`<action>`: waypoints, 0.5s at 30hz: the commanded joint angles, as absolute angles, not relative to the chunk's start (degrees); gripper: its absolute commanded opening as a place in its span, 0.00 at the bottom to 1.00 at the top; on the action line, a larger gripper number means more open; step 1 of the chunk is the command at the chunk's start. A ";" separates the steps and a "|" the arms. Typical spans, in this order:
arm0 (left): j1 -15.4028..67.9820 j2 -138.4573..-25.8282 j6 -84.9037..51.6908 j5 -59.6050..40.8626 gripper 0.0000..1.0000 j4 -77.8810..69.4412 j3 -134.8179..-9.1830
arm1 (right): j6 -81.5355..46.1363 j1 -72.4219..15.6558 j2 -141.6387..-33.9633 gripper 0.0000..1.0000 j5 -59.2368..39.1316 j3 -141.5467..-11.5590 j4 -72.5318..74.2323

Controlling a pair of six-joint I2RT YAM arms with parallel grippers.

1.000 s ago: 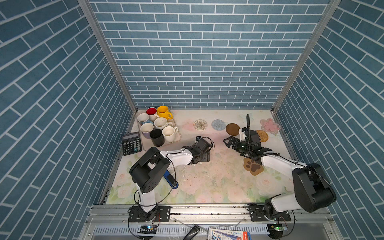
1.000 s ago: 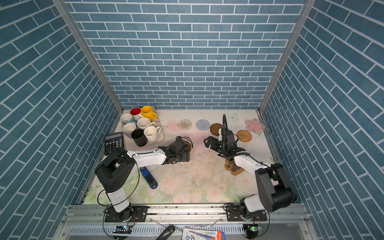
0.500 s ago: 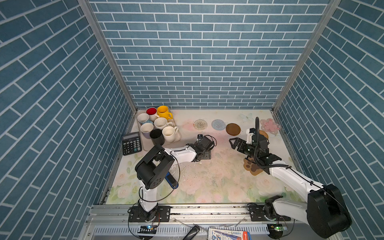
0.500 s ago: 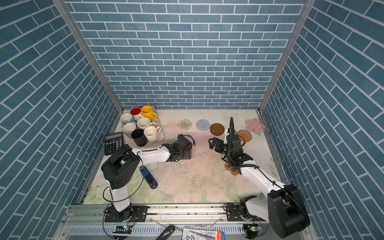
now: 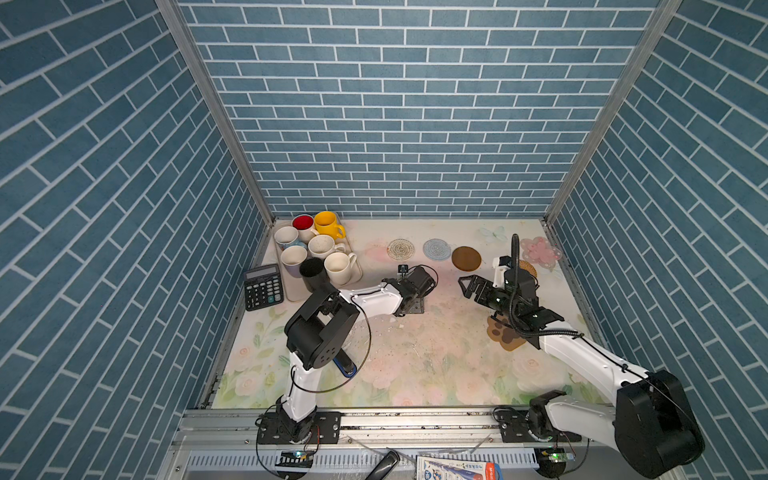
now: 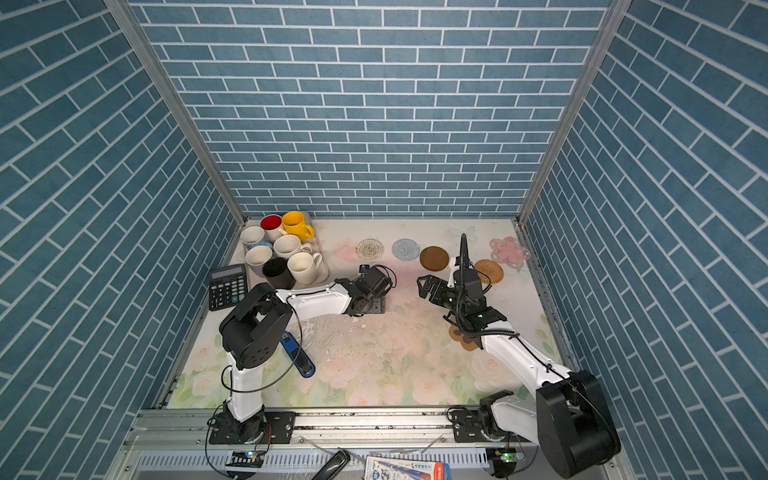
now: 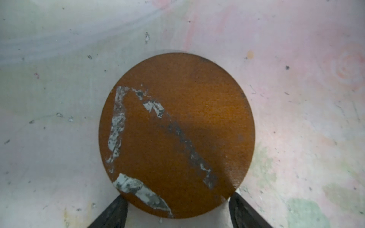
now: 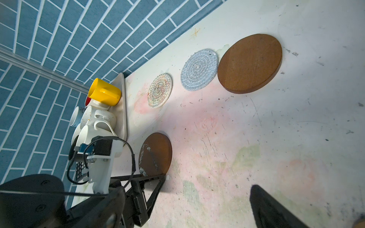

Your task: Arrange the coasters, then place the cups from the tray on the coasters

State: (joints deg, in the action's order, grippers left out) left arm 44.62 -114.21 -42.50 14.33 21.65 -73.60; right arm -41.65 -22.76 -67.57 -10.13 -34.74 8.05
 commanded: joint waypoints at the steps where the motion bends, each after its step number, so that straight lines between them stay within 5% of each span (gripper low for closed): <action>1: 42.93 -116.53 -43.86 14.70 0.82 26.45 -73.82 | -40.44 -22.59 -67.23 0.99 -10.45 -34.01 7.82; 15: 39.06 -117.98 -39.08 10.63 0.82 23.51 -76.43 | -40.08 -22.32 -68.81 0.98 -10.92 -34.52 8.09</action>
